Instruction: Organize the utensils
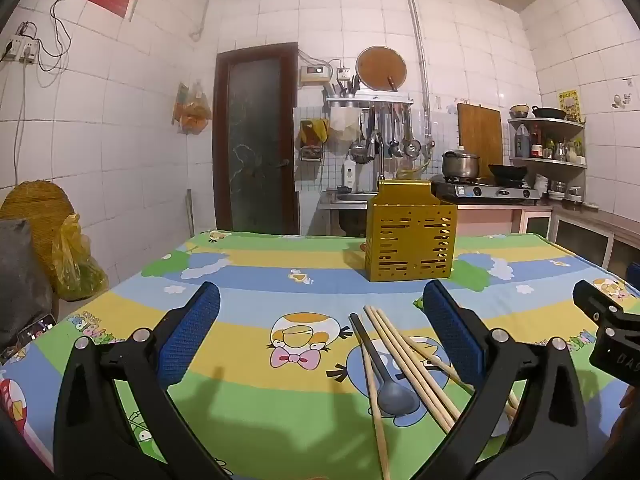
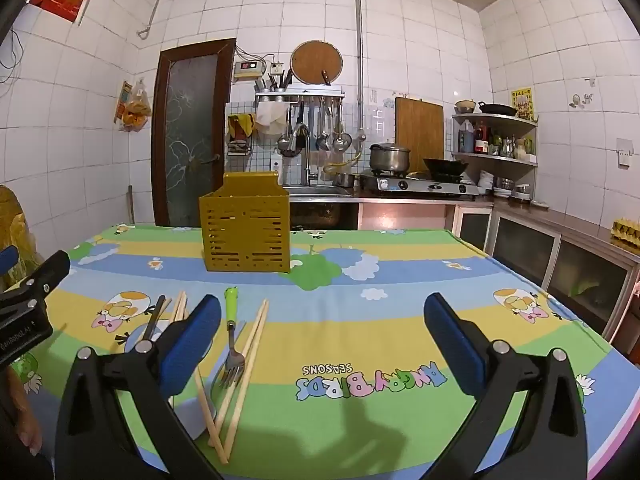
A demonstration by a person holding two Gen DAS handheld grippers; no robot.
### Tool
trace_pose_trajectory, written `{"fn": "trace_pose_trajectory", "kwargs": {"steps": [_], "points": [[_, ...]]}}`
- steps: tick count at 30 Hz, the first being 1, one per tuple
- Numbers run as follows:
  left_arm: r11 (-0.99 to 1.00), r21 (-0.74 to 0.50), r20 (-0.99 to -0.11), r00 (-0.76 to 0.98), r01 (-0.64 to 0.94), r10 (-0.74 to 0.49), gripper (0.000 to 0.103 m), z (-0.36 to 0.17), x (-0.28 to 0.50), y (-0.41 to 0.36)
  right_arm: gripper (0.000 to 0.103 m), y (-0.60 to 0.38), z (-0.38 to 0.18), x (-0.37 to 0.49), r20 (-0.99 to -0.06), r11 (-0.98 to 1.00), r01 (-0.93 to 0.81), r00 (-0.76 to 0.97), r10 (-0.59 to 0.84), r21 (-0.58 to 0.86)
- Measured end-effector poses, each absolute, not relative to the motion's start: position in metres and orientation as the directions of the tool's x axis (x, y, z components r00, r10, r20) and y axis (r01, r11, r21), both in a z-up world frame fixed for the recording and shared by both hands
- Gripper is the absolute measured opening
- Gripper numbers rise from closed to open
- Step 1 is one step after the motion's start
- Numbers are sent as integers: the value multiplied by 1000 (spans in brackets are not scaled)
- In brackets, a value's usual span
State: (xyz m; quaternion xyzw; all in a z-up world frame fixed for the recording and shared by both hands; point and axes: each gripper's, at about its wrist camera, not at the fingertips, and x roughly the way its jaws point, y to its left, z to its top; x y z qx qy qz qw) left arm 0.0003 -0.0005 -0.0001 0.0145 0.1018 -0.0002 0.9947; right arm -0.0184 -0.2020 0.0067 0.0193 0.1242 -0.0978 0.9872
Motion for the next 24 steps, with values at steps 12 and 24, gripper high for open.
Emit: {"fn": "trace_pose_trajectory", "kwargs": {"steps": [12, 24], "points": [[1000, 24, -177, 984, 4, 1, 98, 5, -5, -3, 99, -199, 7, -16, -255, 980, 200, 947, -193, 0], [1000, 13, -168, 986, 5, -2, 98, 6, -7, 4, 99, -195, 5, -14, -257, 979, 202, 946, -197, -6]]}}
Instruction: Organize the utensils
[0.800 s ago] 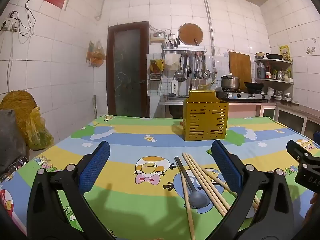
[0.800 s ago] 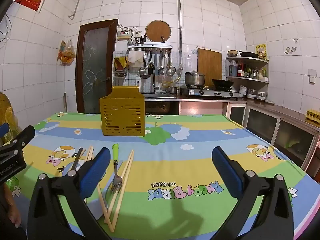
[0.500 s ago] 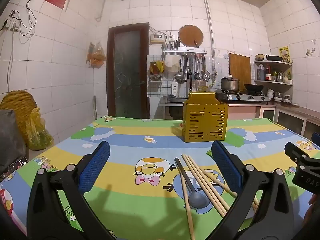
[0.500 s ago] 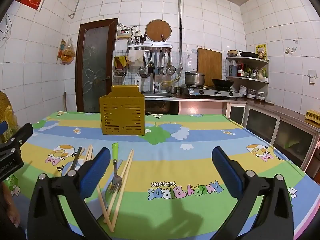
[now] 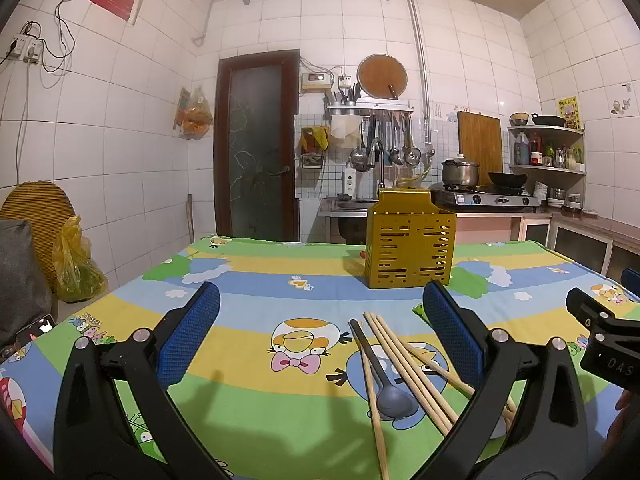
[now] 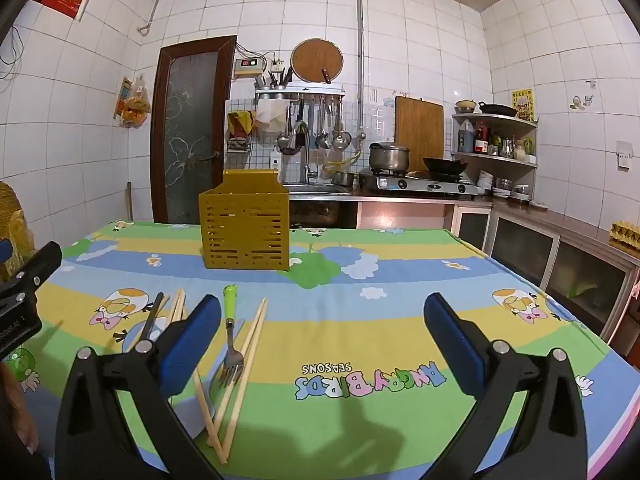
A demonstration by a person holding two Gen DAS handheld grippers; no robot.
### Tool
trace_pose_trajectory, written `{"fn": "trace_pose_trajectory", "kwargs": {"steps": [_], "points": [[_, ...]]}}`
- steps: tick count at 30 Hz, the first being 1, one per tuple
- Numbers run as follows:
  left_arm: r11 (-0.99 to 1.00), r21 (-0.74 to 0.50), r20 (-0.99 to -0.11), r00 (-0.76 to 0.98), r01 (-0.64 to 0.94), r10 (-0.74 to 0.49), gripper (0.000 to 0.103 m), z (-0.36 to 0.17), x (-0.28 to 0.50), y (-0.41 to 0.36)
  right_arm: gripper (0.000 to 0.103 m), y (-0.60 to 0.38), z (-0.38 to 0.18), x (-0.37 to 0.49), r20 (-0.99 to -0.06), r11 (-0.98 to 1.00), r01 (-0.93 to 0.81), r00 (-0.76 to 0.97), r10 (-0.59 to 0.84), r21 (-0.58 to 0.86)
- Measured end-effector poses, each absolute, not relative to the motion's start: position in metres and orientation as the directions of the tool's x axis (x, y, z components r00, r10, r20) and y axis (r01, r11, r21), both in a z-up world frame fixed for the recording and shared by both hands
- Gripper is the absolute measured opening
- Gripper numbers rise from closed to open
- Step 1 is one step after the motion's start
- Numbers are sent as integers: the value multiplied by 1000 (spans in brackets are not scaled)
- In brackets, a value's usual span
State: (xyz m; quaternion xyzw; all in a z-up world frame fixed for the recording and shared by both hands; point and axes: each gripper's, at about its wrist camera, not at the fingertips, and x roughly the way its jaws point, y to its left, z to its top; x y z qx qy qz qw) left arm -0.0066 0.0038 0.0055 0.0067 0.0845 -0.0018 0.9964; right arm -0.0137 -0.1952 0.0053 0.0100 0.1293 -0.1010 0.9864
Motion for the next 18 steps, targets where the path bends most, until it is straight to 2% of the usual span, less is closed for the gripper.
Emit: {"fn": "trace_pose_trajectory", "kwargs": {"steps": [18], "points": [[1000, 11, -164, 987, 4, -2, 98, 7, -7, 5, 99, -197, 6, -15, -257, 978, 208, 945, -201, 0]]}}
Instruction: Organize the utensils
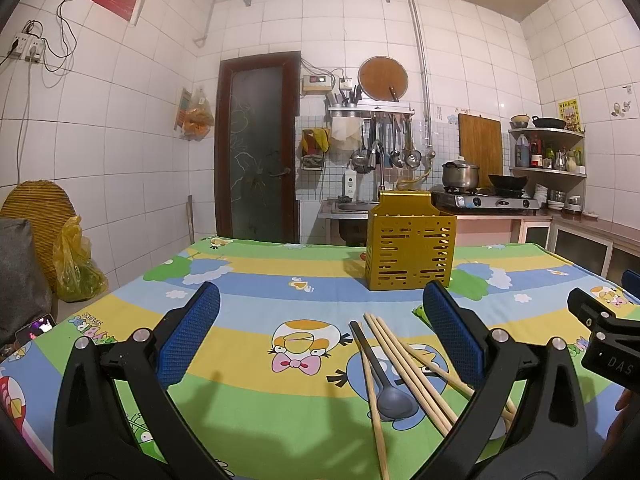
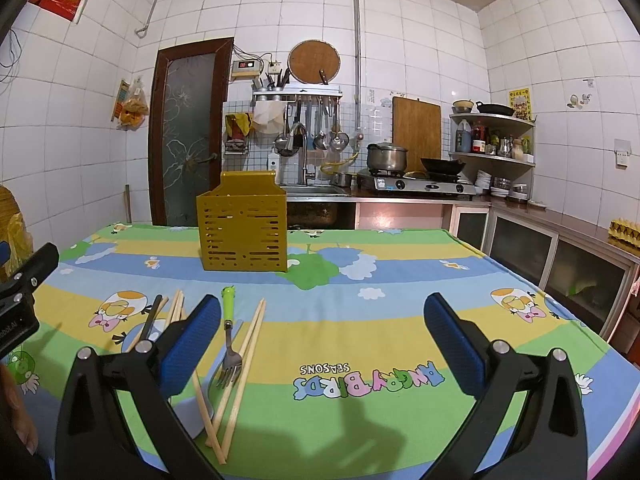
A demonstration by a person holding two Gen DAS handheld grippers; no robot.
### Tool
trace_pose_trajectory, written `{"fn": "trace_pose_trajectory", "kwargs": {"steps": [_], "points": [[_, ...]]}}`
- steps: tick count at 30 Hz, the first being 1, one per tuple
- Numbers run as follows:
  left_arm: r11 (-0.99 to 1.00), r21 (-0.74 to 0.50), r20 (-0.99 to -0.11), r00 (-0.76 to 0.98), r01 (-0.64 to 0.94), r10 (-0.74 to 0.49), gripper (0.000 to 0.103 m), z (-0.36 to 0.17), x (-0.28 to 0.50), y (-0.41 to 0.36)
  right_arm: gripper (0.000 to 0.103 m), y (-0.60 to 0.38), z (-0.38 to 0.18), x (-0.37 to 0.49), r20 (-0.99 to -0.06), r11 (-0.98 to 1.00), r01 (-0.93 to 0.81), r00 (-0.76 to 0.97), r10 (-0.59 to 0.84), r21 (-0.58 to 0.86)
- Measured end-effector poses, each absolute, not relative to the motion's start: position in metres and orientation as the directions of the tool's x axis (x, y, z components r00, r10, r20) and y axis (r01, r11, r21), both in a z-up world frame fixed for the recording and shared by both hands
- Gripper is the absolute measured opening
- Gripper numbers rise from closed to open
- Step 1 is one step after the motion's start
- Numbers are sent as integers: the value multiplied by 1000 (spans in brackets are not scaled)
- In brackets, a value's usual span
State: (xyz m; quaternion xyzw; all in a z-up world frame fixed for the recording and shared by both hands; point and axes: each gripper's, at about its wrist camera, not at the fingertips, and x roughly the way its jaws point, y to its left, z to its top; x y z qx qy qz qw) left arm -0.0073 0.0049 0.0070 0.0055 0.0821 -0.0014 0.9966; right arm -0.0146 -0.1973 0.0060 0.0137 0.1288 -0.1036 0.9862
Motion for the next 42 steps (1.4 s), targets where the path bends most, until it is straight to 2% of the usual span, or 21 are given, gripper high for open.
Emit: {"fn": "trace_pose_trajectory", "kwargs": {"steps": [42], "points": [[1000, 11, -165, 986, 3, -1, 98, 10, -8, 5, 99, -199, 6, -15, -259, 977, 212, 944, -203, 8]]}}
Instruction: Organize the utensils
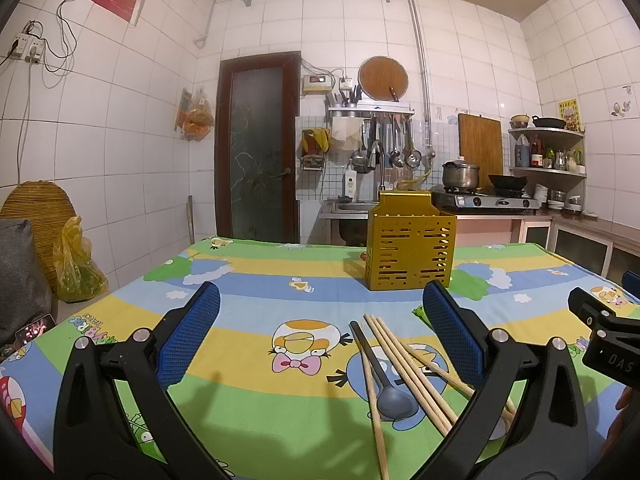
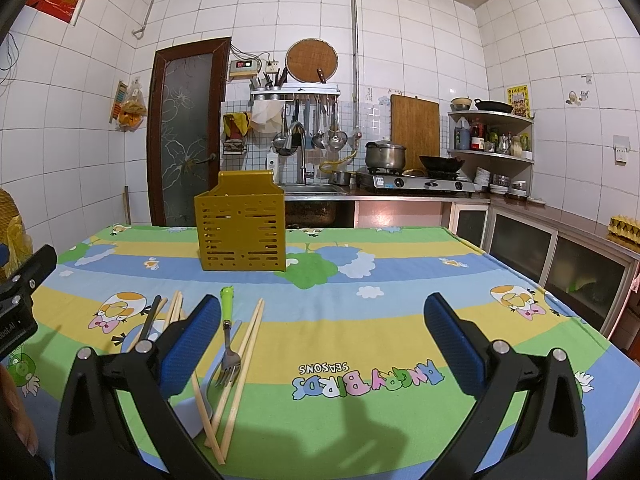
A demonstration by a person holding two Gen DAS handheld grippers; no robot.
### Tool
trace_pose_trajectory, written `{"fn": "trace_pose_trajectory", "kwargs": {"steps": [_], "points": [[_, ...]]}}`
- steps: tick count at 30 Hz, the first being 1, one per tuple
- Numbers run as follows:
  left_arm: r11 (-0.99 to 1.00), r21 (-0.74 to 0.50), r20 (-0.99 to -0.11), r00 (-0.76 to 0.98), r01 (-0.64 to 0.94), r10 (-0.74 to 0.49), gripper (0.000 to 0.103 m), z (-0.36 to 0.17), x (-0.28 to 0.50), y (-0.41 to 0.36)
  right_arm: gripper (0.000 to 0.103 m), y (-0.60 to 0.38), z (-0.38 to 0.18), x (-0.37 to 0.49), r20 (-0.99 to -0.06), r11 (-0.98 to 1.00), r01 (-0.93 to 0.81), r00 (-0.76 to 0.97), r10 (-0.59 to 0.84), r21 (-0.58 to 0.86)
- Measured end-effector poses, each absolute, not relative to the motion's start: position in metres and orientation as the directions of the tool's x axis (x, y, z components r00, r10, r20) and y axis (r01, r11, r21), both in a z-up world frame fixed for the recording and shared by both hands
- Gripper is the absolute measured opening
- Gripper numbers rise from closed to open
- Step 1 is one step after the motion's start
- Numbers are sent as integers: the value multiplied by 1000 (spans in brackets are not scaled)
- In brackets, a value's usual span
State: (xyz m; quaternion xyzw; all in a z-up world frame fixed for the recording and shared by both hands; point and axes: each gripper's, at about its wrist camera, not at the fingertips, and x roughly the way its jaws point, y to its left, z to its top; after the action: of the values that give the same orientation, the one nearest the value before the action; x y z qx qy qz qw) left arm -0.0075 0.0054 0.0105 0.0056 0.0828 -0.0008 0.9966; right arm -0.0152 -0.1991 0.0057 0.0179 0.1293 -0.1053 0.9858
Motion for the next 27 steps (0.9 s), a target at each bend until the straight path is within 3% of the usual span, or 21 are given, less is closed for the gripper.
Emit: {"fn": "trace_pose_trajectory", "kwargs": {"steps": [27], "points": [[1000, 21, -179, 984, 14, -9, 98, 7, -1, 2, 99, -201, 3, -9, -282, 975, 219, 937, -204, 22]]}}
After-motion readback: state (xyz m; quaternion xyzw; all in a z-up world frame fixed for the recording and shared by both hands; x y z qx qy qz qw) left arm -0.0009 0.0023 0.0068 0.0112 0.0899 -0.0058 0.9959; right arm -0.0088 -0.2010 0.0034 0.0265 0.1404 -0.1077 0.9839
